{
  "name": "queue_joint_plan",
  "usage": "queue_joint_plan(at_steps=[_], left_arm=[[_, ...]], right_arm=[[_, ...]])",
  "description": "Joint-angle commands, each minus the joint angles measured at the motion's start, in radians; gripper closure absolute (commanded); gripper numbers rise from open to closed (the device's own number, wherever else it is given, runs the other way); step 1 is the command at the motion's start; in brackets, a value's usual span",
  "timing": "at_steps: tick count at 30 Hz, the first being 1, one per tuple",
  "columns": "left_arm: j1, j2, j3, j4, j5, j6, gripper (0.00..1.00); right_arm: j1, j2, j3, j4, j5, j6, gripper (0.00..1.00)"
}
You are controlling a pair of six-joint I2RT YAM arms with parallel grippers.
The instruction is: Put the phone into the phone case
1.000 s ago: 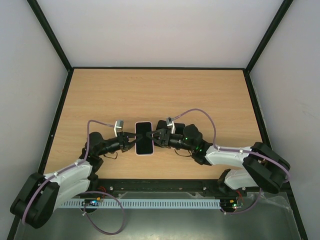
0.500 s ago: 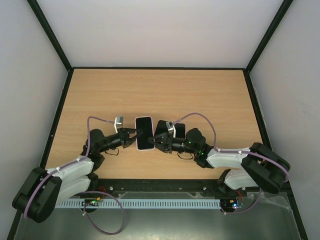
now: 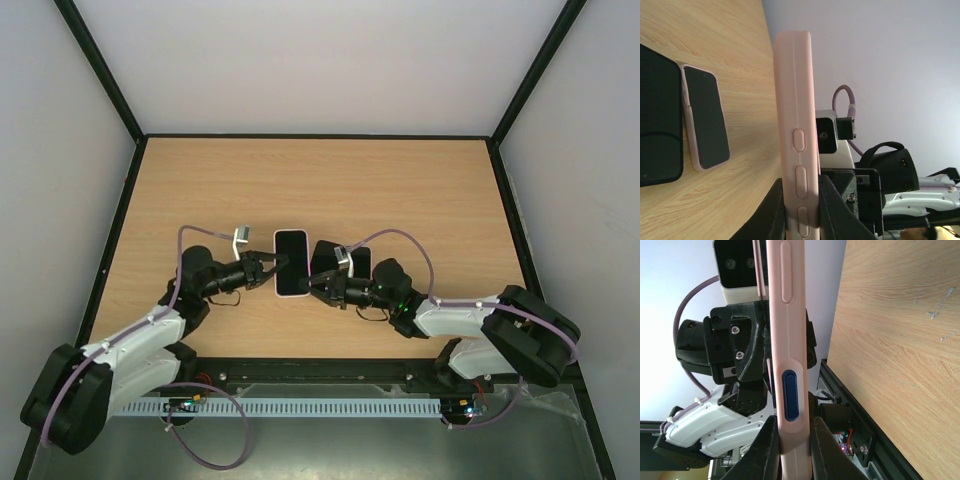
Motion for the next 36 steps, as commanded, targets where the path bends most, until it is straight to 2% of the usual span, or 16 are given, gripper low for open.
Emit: queue_joint_plan(at_steps=[1,4,7,11,20,23,30,36], left_arm=[[0.001,-0.07,0.072,-0.241,-0.099,0.239,0.98],[0.001,-0.09,0.075,-0.275,-0.094,0.259,0.98],[0.001,-0.106,0.07,-0.277,-0.075,0.247,0.98],[0.001,-0.122,0.057,-0.227,-0.005,0.197,0.98],[0.0,-0.15,0.053,-0.183,0.164,0.164,0.98],[-0.002,-0.161,0.054,-0.189,0.207,0.172,0.98],[-0.005,-0.161,0.049,-0.21,0.262,0.189,0.98],[-0.009,-0.16,0.048,-0.236,0.278,0.212,0.98]], right_arm=[[0.005,-0.004,-0.011,0.035,0.027,0.055,0.94],[0.005,0.008,-0.01,0.04,0.028,0.066,0.97],[0.005,0.008,-0.016,0.061,0.029,0.073,0.96],[0.005,-0.032,-0.012,0.008,0.047,-0.004,0.76],[0.005,-0.194,0.051,-0.333,0.21,-0.225,0.34],[0.005,-0.228,0.064,-0.403,0.266,-0.252,0.25],[0.005,-0.217,0.111,-0.394,0.246,-0.264,0.23],[0.003,-0.173,0.155,-0.357,0.213,-0.266,0.28]])
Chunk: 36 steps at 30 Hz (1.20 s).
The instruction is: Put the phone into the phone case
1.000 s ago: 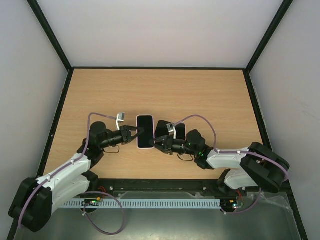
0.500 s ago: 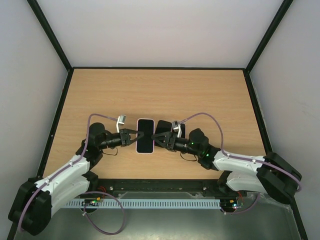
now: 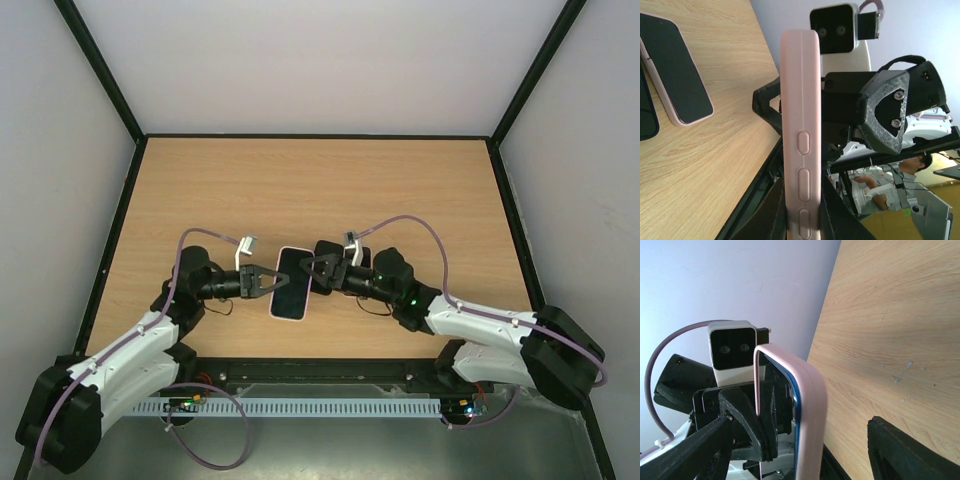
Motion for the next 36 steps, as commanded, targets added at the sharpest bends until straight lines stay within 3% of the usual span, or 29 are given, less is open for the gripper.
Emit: queue_joint_plan(at_steps=[1,5,11,14,18,23,26,29,33,36], left_arm=[[-0.008,-0.014,0.006,0.016,0.049,0.034,0.98],[-0.008,-0.016,0.007,-0.025,0.044,0.055,0.98],[-0.008,-0.018,0.066,-0.271,-0.037,0.192,0.98],[-0.008,-0.014,0.079,-0.313,-0.054,0.213,0.98],[-0.008,0.005,0.097,-0.366,-0.082,0.246,0.98],[-0.008,0.01,0.102,-0.392,-0.109,0.254,0.98],[-0.008,0.008,0.103,-0.383,-0.114,0.237,0.98],[-0.008,-0.002,0.089,-0.303,-0.114,0.157,0.98],[-0.008,-0.011,0.065,-0.15,-0.105,0.041,0.98],[-0.008,0.003,0.078,-0.112,-0.102,0.022,0.98]], right_arm=[[-0.002,0.019,0.045,0.028,-0.008,-0.032,0.29],[-0.011,0.028,0.082,-0.005,0.02,-0.061,0.41],[-0.013,0.011,0.099,-0.059,0.095,-0.08,0.75],[-0.013,0.012,0.097,-0.074,0.103,-0.079,0.9],[-0.013,0.013,0.108,-0.1,0.113,-0.081,0.98],[-0.013,-0.003,0.131,-0.199,0.165,-0.107,0.98],[-0.012,-0.019,0.129,-0.219,0.176,-0.116,0.91],[-0.012,-0.03,0.109,-0.198,0.148,-0.105,0.69],[-0.013,-0.026,0.022,-0.051,0.047,-0.023,0.4],[-0.013,0.001,-0.011,0.03,-0.002,0.015,0.28]])
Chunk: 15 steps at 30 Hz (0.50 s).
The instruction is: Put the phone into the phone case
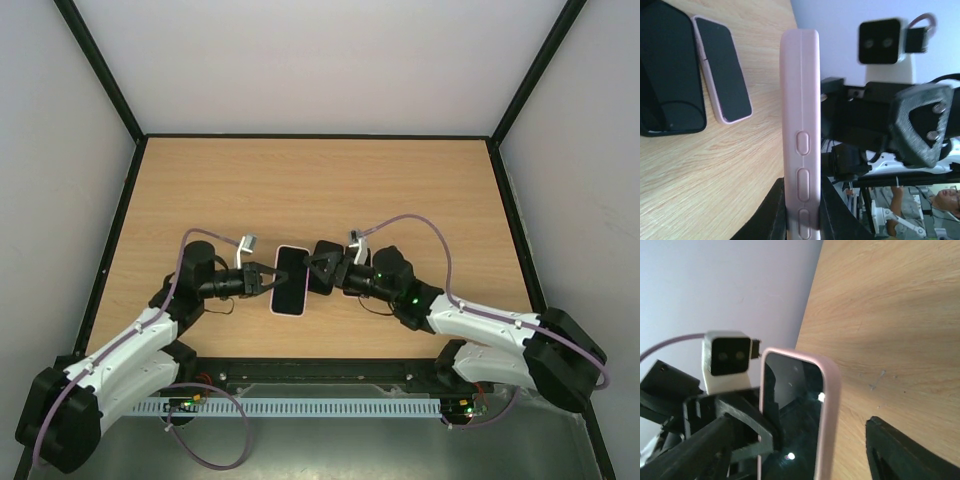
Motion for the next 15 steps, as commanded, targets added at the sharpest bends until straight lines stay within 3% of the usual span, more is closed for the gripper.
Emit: queue_joint_plan(at_steps=[1,5,8,13,15], left_arm=[[0.001,0.007,0.019,0.162,0.009,-0.091,0.98],[0.001,0.027,0.019,0.245,0.009,-0.13,0.98],[0.0,0.041,0.017,0.27,-0.012,-0.138,0.98],[-0.001,0.075,0.013,0.304,-0.023,-0.162,0.97],[-0.002,0.081,0.011,0.304,-0.025,-0.167,0.94]], right_arm=[[0.0,0.026,-0.048,0.142,-0.079,0.063,0.27],[0.001,0.092,-0.049,0.225,-0.151,0.098,0.27],[0.002,0.145,-0.057,0.331,-0.206,0.142,0.33],[0.002,0.195,-0.079,0.442,-0.235,0.188,0.63],[0.002,0.191,-0.083,0.443,-0.219,0.195,0.71]])
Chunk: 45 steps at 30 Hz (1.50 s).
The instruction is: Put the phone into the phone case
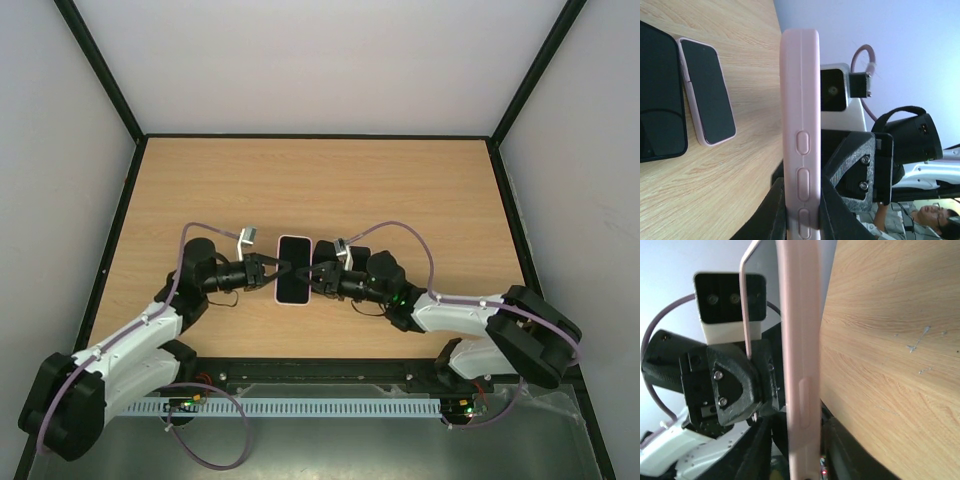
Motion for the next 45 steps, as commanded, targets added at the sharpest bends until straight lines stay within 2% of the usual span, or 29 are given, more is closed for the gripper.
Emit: queue_joint_plan(at_steps=[1,5,9,12,18,23,25,28,32,39,45], left_arm=[[-0.001,0.009,0.012,0.084,-0.007,-0.028,0.92],[-0.001,0.013,0.015,0.032,-0.026,-0.018,0.87],[-0.002,-0.005,0.023,-0.082,-0.083,-0.003,0.67],[-0.004,-0.046,0.018,-0.154,-0.132,0.011,0.51],[-0.004,-0.086,-0.036,-0.187,-0.17,0.027,0.3],[-0.004,-0.136,0.041,-0.465,-0.336,0.167,0.16],[-0.004,-0.167,0.08,-0.579,-0.419,0.206,0.02],[-0.004,-0.21,0.137,-0.723,-0.526,0.253,0.01],[-0.005,-0.241,0.202,-0.811,-0.606,0.306,0.01],[-0.005,-0.288,0.244,-0.876,-0.655,0.347,0.01],[-0.005,-0.313,0.23,-0.843,-0.621,0.346,0.01]], right_arm=[[0.002,-0.001,-0.015,0.103,-0.014,0.036,0.75],[0.003,-0.011,0.003,0.056,0.018,0.03,0.88],[-0.001,-0.036,0.007,-0.006,0.102,0.034,0.98],[-0.007,-0.062,0.003,-0.052,0.155,0.028,0.98],[-0.031,-0.082,0.032,-0.084,0.202,0.03,0.98],[-0.035,-0.004,0.136,-0.222,0.275,-0.058,0.98],[-0.038,0.04,0.162,-0.222,0.288,-0.067,0.98],[-0.04,0.126,0.219,-0.223,0.282,-0.081,0.98],[-0.04,0.254,0.29,-0.225,0.286,-0.088,0.98],[-0.04,0.468,0.422,-0.2,0.211,-0.065,0.97],[-0.04,0.554,0.472,-0.227,0.231,-0.055,0.94]])
